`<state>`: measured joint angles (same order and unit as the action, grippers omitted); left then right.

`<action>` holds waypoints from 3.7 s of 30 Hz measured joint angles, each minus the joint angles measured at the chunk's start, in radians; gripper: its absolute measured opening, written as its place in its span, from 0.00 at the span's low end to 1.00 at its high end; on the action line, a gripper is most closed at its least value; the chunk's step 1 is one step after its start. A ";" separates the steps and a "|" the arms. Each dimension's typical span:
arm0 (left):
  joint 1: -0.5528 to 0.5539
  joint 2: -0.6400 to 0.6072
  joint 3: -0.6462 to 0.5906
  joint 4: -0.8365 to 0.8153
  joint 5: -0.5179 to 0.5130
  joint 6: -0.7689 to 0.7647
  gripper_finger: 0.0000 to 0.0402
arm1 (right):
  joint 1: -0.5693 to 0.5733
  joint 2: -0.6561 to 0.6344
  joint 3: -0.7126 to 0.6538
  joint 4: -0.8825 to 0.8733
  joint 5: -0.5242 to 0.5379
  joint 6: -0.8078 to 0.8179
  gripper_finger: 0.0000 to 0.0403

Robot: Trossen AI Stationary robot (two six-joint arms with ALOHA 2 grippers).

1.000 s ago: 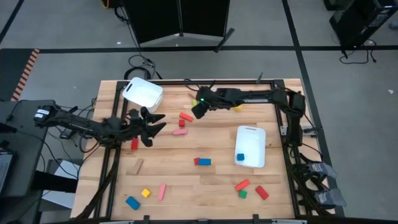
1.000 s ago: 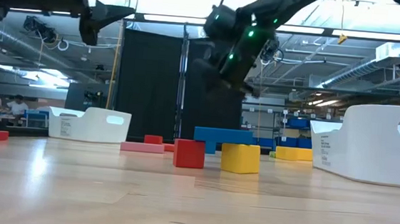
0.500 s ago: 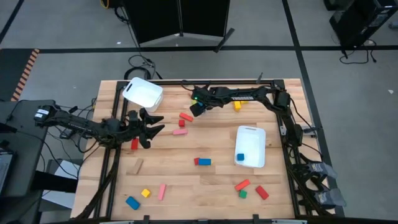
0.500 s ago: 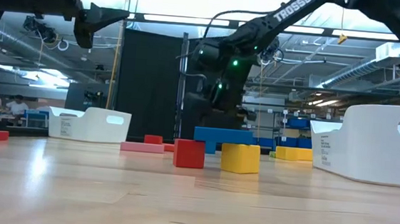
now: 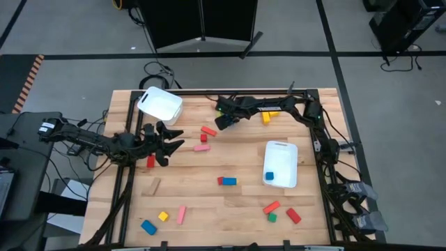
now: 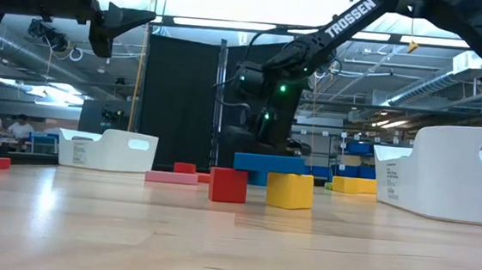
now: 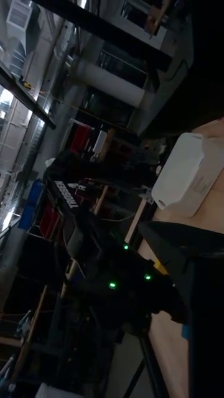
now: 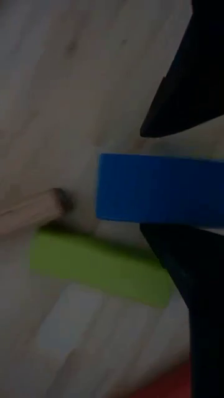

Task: Sort blocks by size
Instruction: Put the top blue rectangular block into the top white bin, then put the top red cube block into the bottom white bin

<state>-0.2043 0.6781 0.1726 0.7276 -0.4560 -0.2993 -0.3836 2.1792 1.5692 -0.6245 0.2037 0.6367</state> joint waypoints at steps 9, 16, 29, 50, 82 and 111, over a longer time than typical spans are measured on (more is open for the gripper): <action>0.000 -0.012 0.000 0.011 0.014 -0.008 0.58 | 0.001 0.019 0.002 0.011 -0.040 -0.036 0.36; 0.000 -0.060 0.001 0.017 0.043 -0.020 0.58 | 0.035 -0.036 -0.002 0.041 -0.010 -0.047 0.36; 0.001 -0.180 0.084 -0.128 0.042 0.026 0.57 | 0.133 0.135 0.328 0.504 -0.095 -0.261 0.36; 0.001 -0.205 0.205 -0.309 0.042 0.078 0.55 | 0.032 0.479 0.740 0.869 -0.168 -0.245 0.60; 0.000 -0.205 0.204 -0.357 0.044 0.060 0.55 | 0.113 0.318 0.738 0.608 -0.122 -0.593 0.44; 0.042 0.029 0.204 -0.489 -0.109 -0.131 0.56 | 0.245 -0.888 -0.932 1.224 0.280 -0.603 0.13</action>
<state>-0.1620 0.7075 0.3763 0.2382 -0.5653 -0.4304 -0.1390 1.2913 0.6370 0.6000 0.4836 0.0335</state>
